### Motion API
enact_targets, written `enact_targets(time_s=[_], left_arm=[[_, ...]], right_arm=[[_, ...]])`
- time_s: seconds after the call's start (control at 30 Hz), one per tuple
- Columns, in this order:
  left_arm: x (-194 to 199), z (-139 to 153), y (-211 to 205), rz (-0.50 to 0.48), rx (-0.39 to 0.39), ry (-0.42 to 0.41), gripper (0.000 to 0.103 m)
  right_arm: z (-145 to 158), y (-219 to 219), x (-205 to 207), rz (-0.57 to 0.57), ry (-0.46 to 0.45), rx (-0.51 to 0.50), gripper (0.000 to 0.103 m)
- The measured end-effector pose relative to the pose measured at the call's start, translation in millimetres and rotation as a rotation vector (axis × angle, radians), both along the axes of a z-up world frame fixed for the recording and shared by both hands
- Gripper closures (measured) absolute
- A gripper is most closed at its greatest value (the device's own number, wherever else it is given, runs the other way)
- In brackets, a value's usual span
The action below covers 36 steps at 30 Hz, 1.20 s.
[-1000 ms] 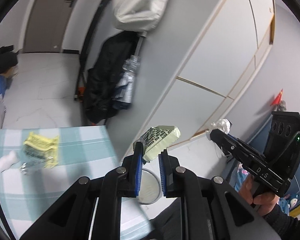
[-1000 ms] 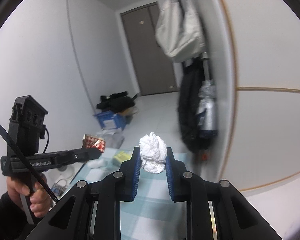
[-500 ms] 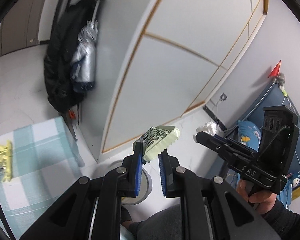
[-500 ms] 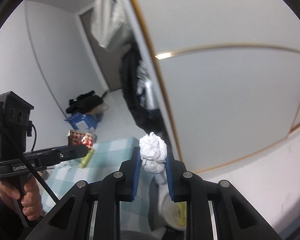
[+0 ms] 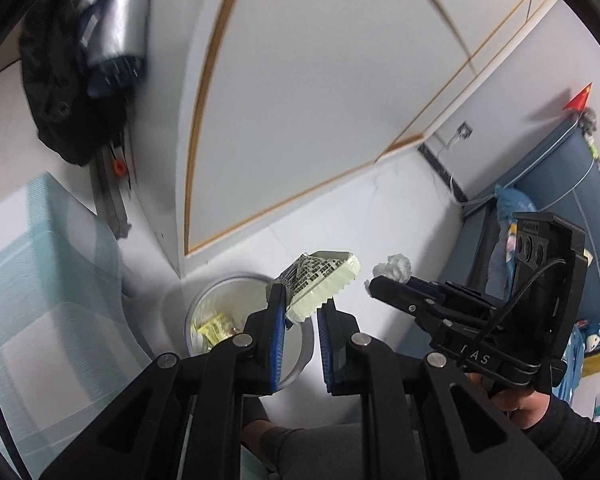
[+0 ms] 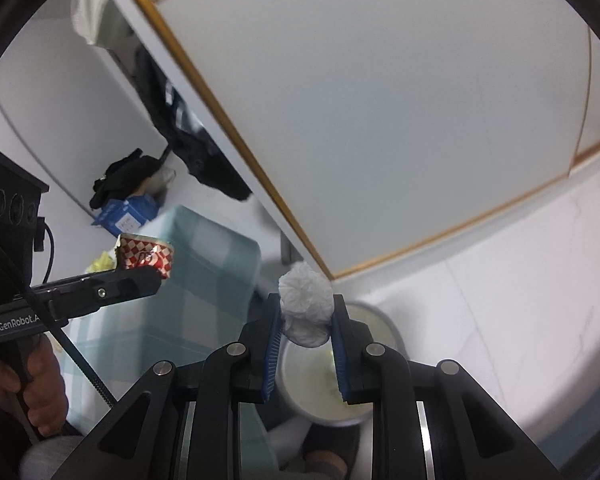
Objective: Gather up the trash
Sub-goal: 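Open the right gripper over the bin while the left releases the wrapper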
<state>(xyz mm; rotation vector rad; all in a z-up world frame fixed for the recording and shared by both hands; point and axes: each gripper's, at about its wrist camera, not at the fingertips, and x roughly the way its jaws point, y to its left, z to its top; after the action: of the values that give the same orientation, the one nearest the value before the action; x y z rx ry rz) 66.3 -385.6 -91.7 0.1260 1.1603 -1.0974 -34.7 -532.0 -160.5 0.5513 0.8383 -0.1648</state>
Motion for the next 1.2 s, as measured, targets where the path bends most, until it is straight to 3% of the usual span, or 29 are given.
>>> enact_targets(time_s=[0.27, 0.47, 0.73, 0.97, 1.03, 1.2], left_arm=[[6, -47, -28, -0.020, 0.143, 0.100, 0.092], [6, -66, -48, -0.056, 0.202, 0.153, 0.092], [6, -95, -60, -0.063, 0.316, 0.228, 0.092], [12, -112, -62, -0.036, 0.369, 0.302, 0.091], [14, -116, -60, -0.021, 0.384, 0.330, 0.090], [14, -118, -56, -0.008, 0.404, 0.348, 0.087]], right_arm=[[-72, -14, 12, -0.006, 0.123, 0.102, 0.081], [-116, -13, 15, 0.014, 0.203, 0.164, 0.081], [-155, -14, 16, 0.020, 0.266, 0.229, 0.080], [-178, -8, 23, 0.043, 0.312, 0.266, 0.078], [-181, -8, 21, 0.043, 0.323, 0.275, 0.075], [-187, -6, 23, 0.035, 0.362, 0.286, 0.048]])
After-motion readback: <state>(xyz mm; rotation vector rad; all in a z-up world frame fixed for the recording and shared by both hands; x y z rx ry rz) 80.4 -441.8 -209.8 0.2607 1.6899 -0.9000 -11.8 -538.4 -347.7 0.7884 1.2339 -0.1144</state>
